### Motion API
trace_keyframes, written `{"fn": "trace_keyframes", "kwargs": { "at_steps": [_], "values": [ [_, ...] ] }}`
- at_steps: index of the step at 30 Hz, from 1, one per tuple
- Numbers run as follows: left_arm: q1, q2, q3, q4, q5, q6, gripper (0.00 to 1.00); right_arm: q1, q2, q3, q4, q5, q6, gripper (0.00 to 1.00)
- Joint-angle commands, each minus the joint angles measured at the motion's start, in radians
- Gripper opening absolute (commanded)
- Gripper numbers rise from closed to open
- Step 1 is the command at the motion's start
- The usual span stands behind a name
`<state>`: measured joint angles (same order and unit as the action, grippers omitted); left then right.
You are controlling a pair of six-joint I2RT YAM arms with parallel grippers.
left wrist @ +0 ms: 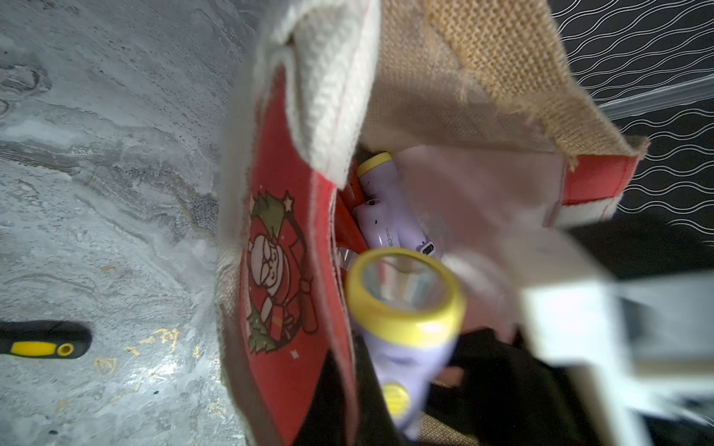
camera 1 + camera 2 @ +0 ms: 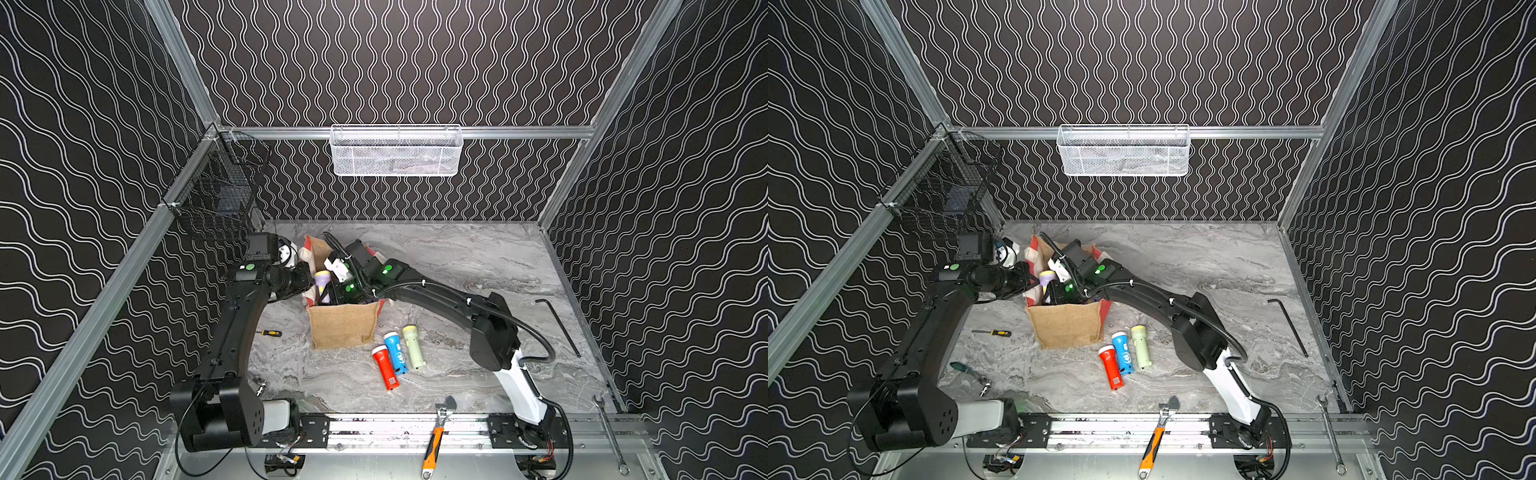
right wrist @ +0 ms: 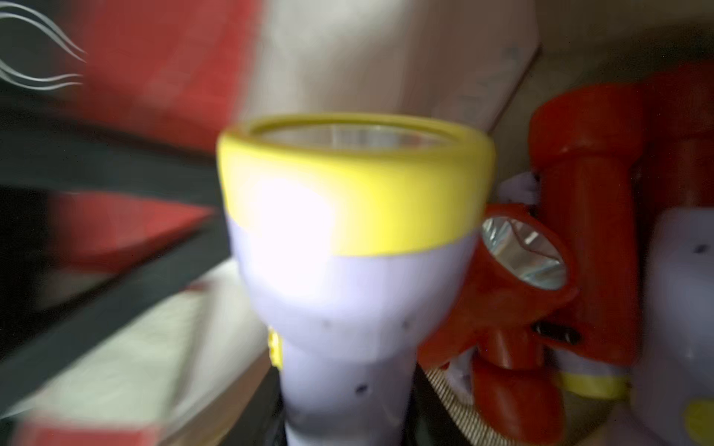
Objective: Put the flashlights into the tote bags
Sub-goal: Place the flashlight in the canvas bag.
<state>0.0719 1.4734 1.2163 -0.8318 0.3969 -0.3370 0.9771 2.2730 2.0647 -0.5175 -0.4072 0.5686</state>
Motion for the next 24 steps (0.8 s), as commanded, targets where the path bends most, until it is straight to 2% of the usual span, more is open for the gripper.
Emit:
{"fn": "trace_keyframes", "kwargs": {
  "at_steps": [1, 6, 14, 17, 24],
  "values": [
    [0.003, -0.001, -0.001, 0.036, 0.019, 0.003, 0.03, 0.005, 0.03, -0.015, 0.007, -0.01, 0.021, 0.36],
    [0.002, 0.013, -0.001, 0.038, 0.021, 0.004, 0.03, 0.005, 0.012, -0.101, 0.045, 0.003, 0.029, 0.36],
    [0.002, 0.01, -0.011, 0.04, 0.004, 0.004, 0.03, 0.005, 0.045, -0.099, 0.018, -0.005, 0.022, 0.36],
    [0.003, 0.012, -0.009, 0.038, 0.003, 0.005, 0.03, 0.005, 0.053, -0.085, 0.003, -0.004, 0.017, 0.44],
    [0.003, 0.012, -0.006, 0.038, 0.002, 0.006, 0.03, 0.003, 0.02, -0.062, -0.032, 0.0, -0.034, 0.53]
  ]
}}
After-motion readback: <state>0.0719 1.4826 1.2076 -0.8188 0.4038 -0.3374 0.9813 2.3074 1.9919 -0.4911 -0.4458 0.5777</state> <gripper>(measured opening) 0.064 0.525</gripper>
